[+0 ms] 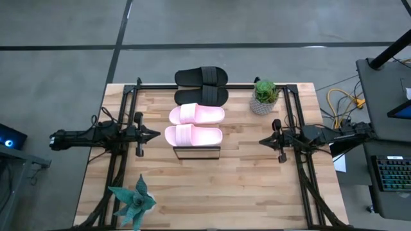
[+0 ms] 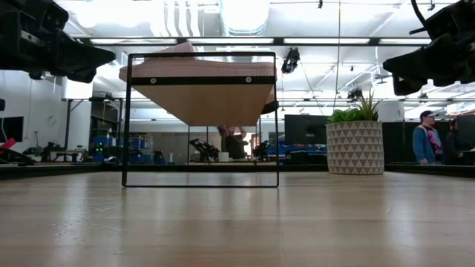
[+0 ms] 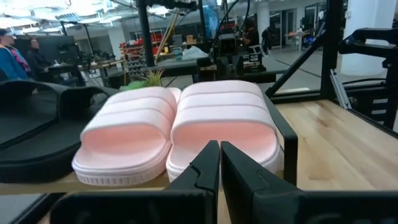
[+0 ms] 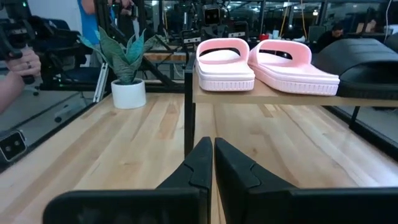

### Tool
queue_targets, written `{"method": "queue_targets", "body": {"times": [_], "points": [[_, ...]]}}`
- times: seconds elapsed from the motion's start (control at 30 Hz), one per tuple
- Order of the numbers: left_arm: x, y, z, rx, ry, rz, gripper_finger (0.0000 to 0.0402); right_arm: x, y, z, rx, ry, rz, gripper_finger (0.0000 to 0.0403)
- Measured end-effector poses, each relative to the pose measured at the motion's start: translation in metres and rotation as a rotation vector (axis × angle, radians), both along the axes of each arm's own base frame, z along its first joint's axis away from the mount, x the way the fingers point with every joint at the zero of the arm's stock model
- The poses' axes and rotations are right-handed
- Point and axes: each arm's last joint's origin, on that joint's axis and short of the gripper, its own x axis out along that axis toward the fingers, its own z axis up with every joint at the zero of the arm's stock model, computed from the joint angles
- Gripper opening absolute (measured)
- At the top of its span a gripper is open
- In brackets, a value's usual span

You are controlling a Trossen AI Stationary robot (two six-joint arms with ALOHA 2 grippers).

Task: Pick and place slides into the shelf
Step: Return to Home Position

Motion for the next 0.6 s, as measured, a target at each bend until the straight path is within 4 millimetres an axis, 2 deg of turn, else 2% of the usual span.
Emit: {"method": "queue_targets", "body": {"times": [0.6], "points": [[0.0003,-0.0001,-0.0008,0.001,0.006,-0.004,0.0000,0.0001,0.0000,-0.0001,-0.026,0.000,0.000,0.0008]]}}
